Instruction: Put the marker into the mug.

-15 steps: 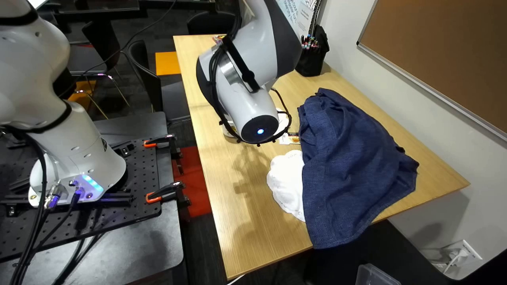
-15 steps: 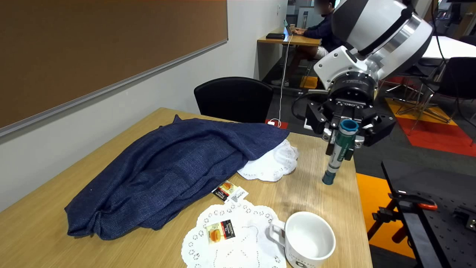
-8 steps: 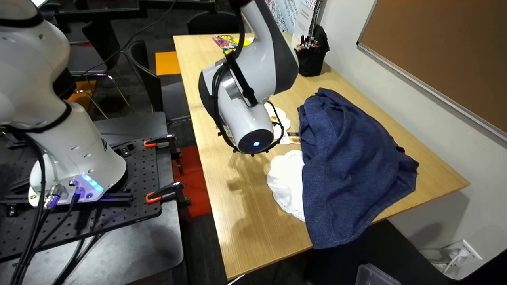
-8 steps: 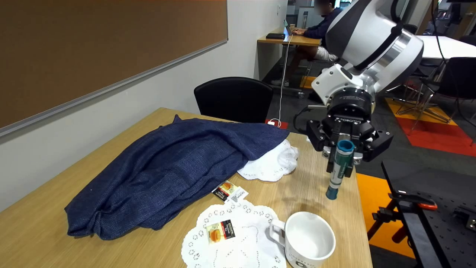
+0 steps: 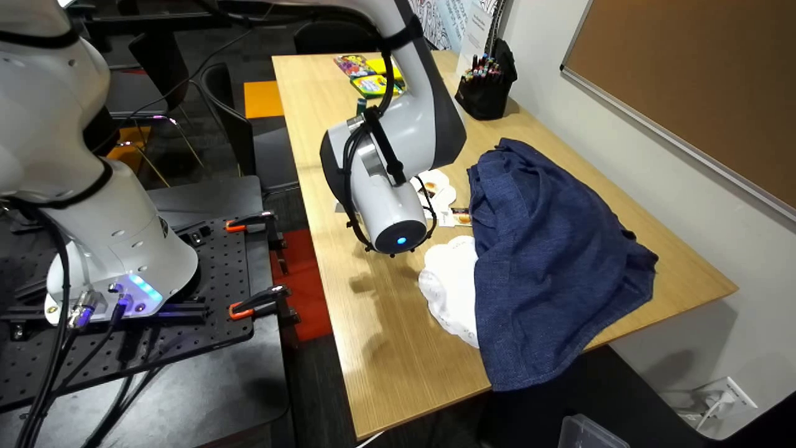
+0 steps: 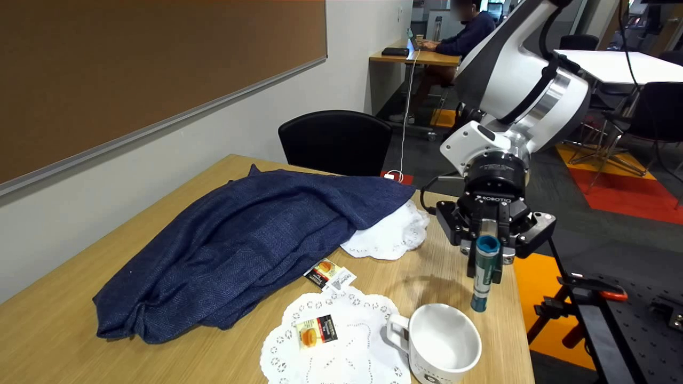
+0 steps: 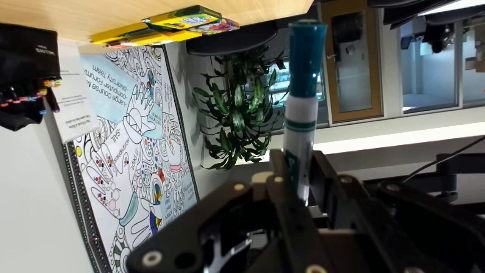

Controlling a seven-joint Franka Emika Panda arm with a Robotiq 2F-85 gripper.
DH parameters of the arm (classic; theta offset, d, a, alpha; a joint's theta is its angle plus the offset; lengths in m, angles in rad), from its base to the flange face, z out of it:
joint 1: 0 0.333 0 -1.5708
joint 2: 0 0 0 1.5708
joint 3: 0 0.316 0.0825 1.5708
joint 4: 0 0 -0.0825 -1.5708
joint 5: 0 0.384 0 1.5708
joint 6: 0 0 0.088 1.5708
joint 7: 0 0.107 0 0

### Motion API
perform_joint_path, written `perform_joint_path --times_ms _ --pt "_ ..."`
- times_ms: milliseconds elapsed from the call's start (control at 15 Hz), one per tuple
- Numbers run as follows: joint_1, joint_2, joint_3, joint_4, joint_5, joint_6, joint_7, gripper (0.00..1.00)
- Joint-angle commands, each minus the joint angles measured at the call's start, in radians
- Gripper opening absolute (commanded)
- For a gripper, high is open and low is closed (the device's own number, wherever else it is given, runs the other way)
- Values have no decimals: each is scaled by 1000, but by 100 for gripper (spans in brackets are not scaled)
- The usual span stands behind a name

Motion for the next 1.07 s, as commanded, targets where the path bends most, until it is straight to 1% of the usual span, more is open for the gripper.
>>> perform_joint_path --times_ms 0,467,1000 --pt "-7 41 15 47 12 -34 0 5" --pt "-10 95 28 108 16 -43 0 5" --pt "-17 202 34 165 18 -51 0 5"
